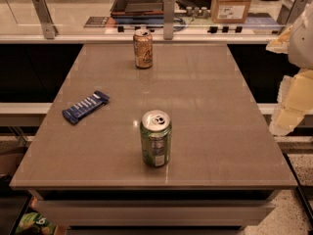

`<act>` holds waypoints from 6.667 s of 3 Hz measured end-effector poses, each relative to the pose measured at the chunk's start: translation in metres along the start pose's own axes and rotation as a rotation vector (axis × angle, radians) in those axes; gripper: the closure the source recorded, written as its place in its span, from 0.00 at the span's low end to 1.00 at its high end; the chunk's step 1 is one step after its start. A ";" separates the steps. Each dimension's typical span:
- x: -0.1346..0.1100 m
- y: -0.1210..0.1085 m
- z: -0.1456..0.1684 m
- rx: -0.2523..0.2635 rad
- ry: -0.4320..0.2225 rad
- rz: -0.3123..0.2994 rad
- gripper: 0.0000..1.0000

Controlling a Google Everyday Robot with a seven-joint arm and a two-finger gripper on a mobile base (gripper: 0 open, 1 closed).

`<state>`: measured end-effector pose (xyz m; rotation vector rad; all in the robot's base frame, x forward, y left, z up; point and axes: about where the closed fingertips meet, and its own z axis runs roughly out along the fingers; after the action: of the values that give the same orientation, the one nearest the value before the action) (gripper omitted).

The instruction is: Move green can near orange can

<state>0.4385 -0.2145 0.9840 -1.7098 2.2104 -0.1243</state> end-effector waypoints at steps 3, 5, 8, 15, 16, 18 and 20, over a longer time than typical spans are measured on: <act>-0.034 0.010 0.038 -0.036 -0.219 -0.030 0.00; -0.077 0.042 0.088 -0.122 -0.514 -0.012 0.00; -0.126 0.084 0.108 -0.224 -0.937 -0.003 0.00; -0.189 0.099 0.112 -0.230 -1.062 0.019 1.00; -0.189 0.099 0.112 -0.230 -1.062 0.019 1.00; -0.174 0.033 0.082 -0.189 -1.057 0.099 1.00; -0.160 -0.057 0.053 -0.037 -1.086 0.255 1.00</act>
Offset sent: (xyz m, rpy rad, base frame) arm 0.0137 0.0390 -0.0289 0.2010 -0.0262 0.0994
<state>0.5424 -0.0704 0.9838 -1.0506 1.5341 0.7310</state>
